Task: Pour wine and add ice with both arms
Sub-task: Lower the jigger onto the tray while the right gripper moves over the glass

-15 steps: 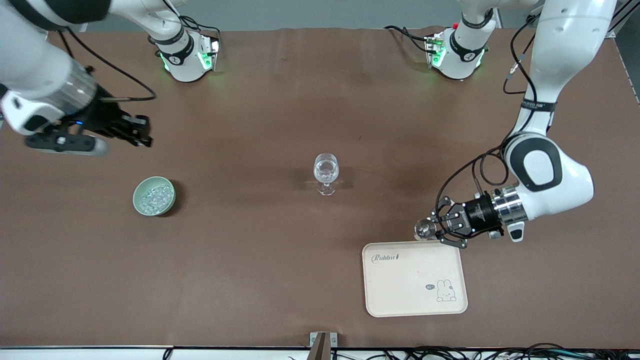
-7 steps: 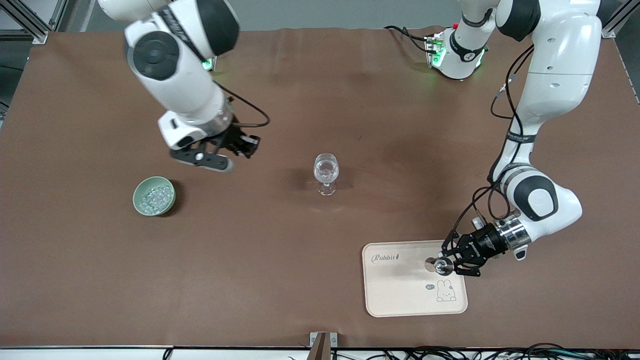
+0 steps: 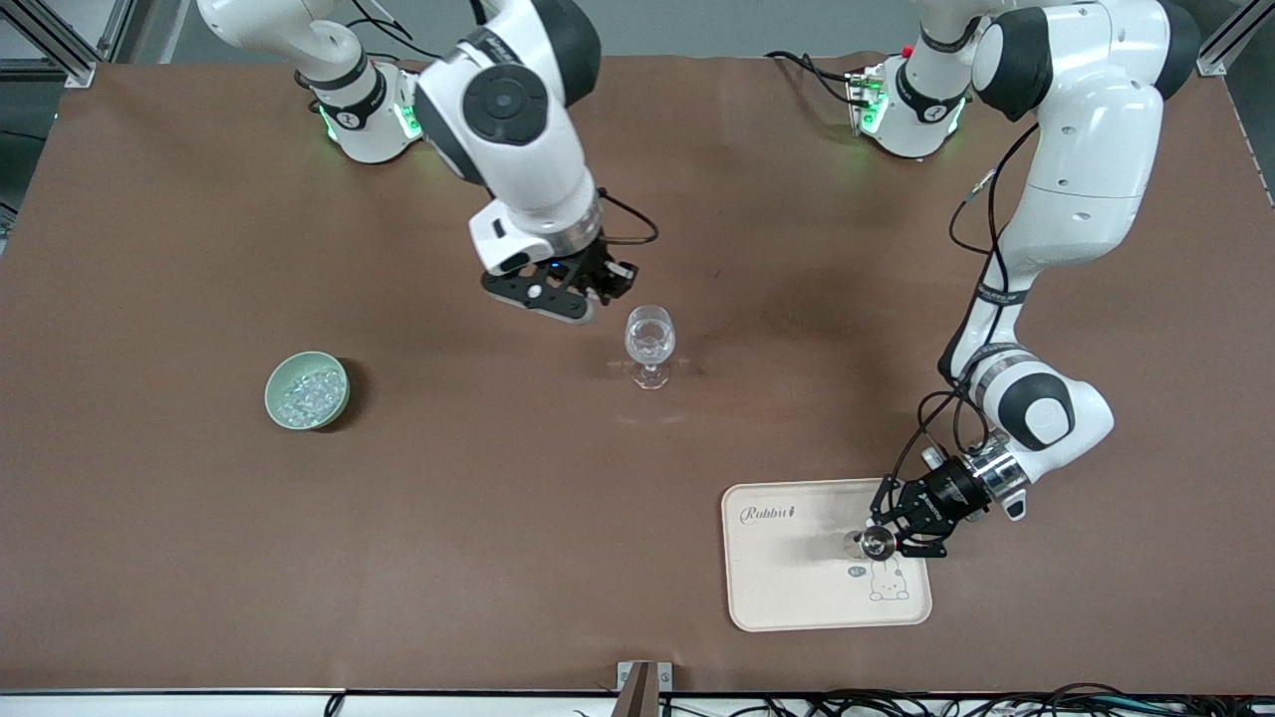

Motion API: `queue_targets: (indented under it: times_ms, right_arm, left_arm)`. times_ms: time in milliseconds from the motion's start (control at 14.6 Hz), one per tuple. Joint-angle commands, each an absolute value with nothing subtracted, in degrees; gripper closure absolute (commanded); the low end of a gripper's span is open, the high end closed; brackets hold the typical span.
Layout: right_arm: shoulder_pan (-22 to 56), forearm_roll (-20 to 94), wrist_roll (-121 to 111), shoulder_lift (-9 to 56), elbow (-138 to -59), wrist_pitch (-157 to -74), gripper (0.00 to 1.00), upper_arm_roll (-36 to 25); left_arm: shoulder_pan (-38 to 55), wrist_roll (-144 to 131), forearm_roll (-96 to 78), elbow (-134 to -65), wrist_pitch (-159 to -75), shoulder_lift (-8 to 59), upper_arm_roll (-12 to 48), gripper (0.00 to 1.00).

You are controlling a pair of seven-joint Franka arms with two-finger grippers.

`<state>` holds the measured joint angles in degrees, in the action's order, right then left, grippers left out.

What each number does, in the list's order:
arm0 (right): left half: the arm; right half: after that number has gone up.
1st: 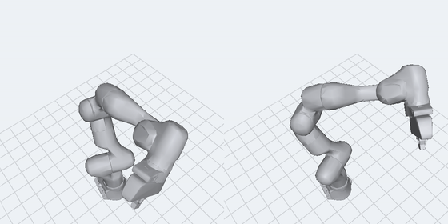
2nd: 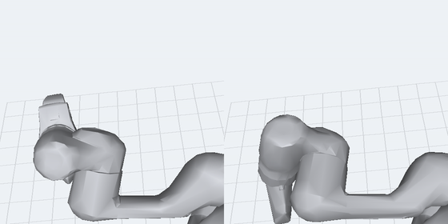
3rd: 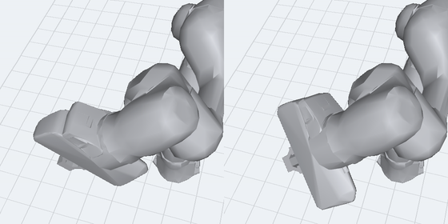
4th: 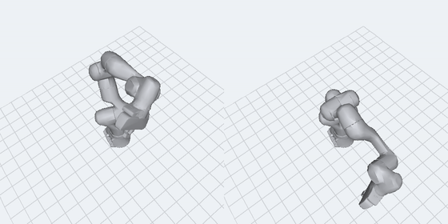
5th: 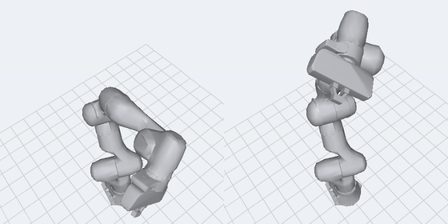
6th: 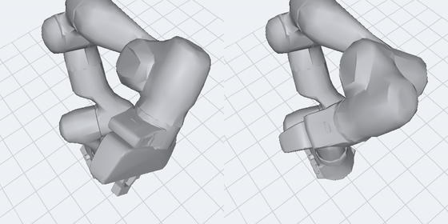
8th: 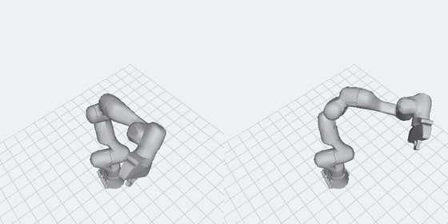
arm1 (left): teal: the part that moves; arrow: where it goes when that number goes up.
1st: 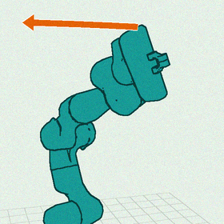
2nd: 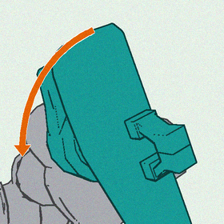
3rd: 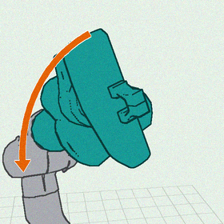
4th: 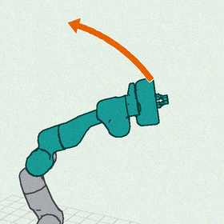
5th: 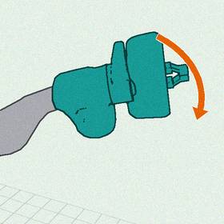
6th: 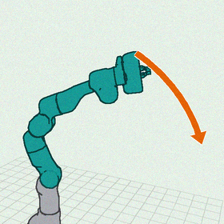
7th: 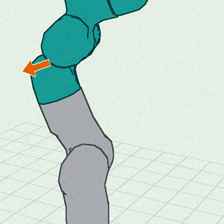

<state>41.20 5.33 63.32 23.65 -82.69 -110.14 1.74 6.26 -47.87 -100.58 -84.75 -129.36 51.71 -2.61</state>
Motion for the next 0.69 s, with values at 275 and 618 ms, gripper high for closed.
queue_targets:
  times_ms: [275,618]
  right_arm:
    - [44.38,5.19,67.68,31.11,-77.08,-114.25,0.99,0.7]
    - [44.47,2.73,67.76,32.52,-77.17,-114.87,0.99,0.62]
  left_arm:
    - [6.68,-36.93,-110.37,-83.23,-128.07,54.49,-3.08,0.92]
    - [6.06,-35.95,-113.2,-85.78,-124.37,54.32,-3.25,0.0]
